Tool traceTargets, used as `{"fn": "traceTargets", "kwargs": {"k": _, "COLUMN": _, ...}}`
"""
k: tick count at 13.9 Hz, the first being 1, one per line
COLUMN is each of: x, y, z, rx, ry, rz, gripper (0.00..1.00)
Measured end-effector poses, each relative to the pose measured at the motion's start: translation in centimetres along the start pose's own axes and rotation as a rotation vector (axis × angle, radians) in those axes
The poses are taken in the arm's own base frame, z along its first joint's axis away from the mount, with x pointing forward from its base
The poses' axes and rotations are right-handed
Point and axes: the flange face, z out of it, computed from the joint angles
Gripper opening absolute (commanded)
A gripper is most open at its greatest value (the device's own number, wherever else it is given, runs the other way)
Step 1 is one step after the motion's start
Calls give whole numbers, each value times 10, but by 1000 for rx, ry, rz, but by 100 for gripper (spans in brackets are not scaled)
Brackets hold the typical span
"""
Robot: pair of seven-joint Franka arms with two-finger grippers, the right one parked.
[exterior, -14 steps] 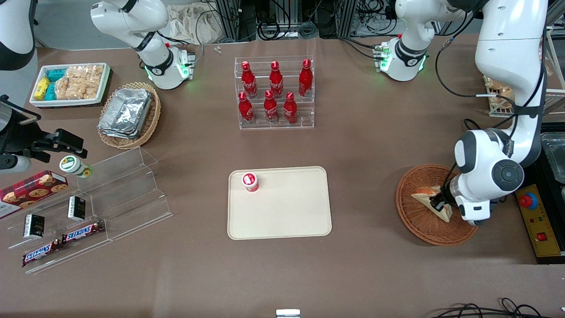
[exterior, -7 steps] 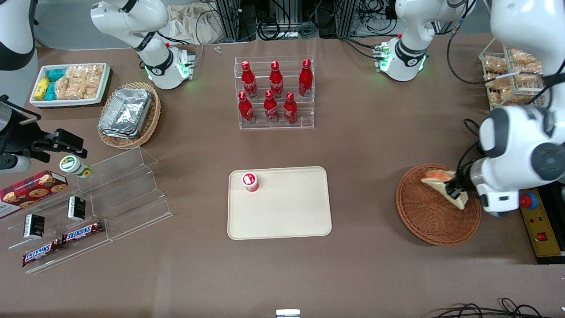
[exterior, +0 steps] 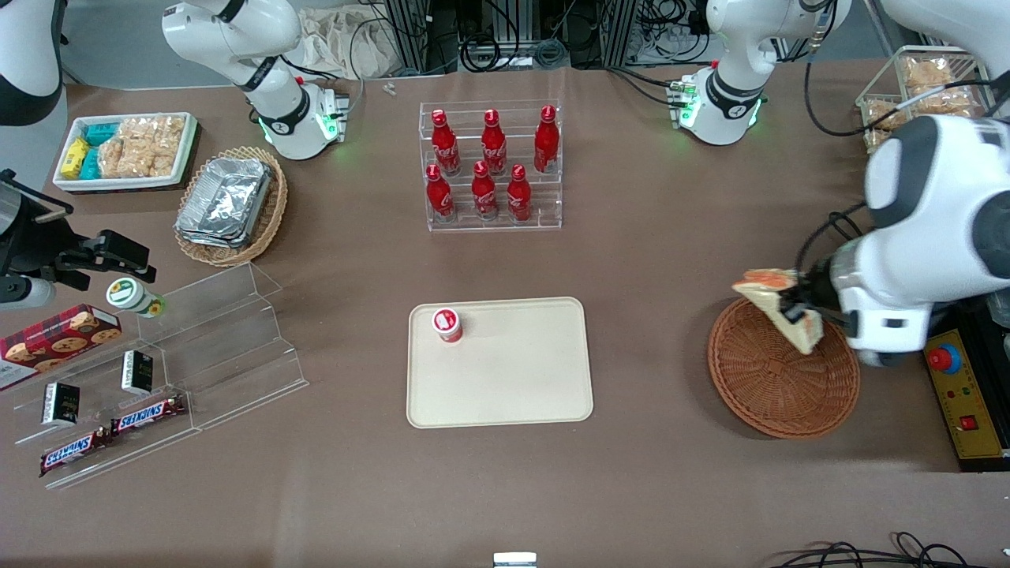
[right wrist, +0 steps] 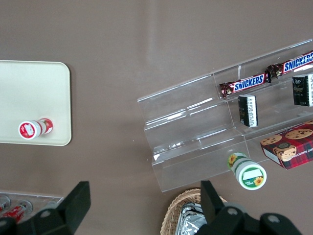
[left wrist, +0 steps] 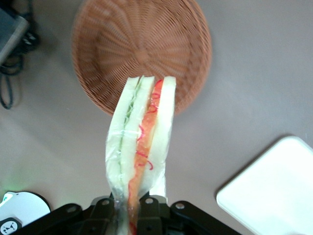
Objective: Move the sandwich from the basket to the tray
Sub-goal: 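Carry the sandwich over the cream tray and lower it onto it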
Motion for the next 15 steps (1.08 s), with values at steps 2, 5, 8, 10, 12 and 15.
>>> {"fn": "traceTargets", "kwargs": {"k": 2, "x": -25, "y": 26, "z": 11, "rx": 16, "ry": -9, "rz": 65, "gripper": 0}}
{"fn": "traceTargets", "kwargs": {"k": 5, "x": -57, "y": 58, "z": 32, "rx": 40, "ry": -29, "rz": 172, "gripper": 0}}
{"fn": "traceTargets", "kwargs": {"k": 8, "x": -92, "y": 95, "z": 55, "rx": 42, "ry": -22, "rz": 307, "gripper": 0}}
{"fn": "traceTargets", "kwargs": {"k": 10, "x": -124, "y": 124, "z": 71, "rx": 57, "ry": 27, "rz": 408, "gripper": 0}}
{"fn": "traceTargets", "kwargs": {"k": 12, "x": -142, "y": 148, "z": 96, "rx": 55, "ry": 41, "rz": 458, "gripper": 0}}
{"fn": "traceTargets", "kwargs": {"k": 15, "x": -162, "y": 187, "z": 156, "rx": 25, "ry": 43, "rz": 528, "gripper": 0}}
